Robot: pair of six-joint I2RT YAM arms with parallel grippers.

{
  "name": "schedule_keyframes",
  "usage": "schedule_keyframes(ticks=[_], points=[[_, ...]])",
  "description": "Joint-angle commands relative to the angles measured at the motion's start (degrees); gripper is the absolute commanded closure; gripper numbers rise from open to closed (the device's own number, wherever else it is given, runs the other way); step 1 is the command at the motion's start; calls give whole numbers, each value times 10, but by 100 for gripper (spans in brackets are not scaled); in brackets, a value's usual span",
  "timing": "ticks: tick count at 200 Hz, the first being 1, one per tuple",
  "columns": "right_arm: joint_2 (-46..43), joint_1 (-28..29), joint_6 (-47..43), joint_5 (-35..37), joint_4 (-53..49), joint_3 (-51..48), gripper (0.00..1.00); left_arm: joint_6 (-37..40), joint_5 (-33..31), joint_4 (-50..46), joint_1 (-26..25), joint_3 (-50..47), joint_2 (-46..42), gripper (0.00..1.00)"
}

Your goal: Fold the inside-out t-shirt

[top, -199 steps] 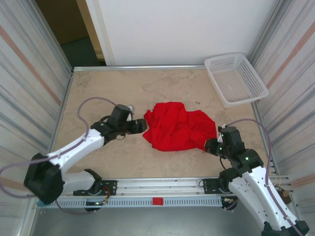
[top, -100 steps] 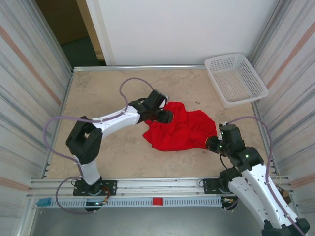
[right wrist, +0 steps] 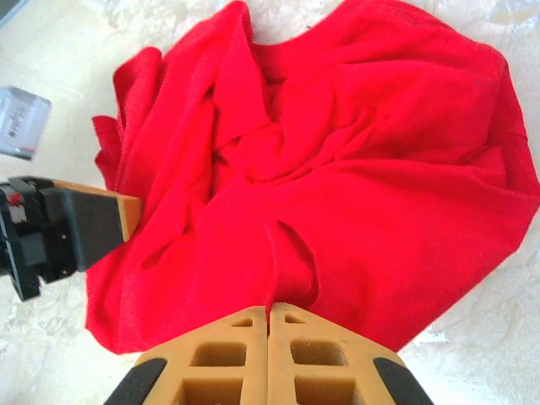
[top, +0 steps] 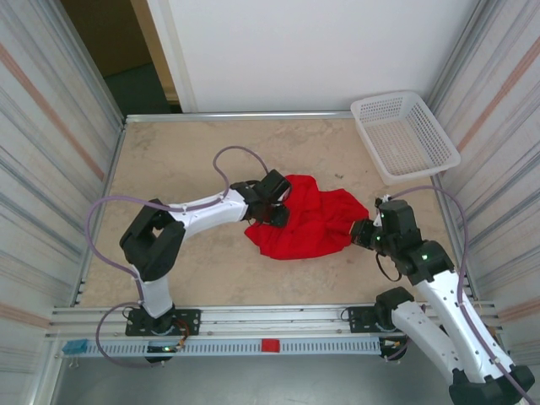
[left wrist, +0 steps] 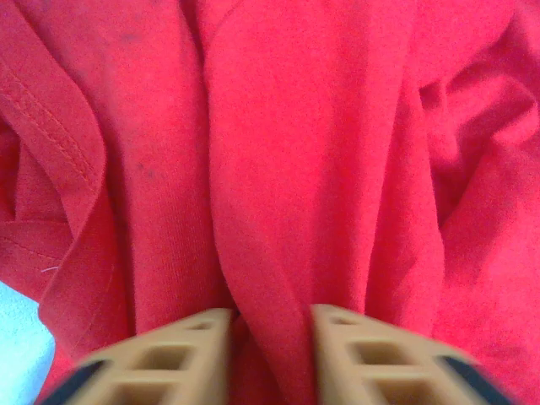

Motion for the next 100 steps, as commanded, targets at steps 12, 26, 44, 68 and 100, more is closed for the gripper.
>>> schedule_keyframes(ticks=[12,26,44,68,100], points=[[32,-11,-22,-2,36,55,100,2,-21,-15,-5,6,-14,100],[58,-25,-36,-1,45,92,100,17,-40,-24,7,24,-39,100],[109,-67,-59,-13,58,167,100,32,-37,-28,53,58,-88,100],[184,-149,-68,-55,87,291,100,45,-27,-7,144,114,-157,100],[306,-227,-43,-122,129,459,100,32,16,37,272,193,-190,100]])
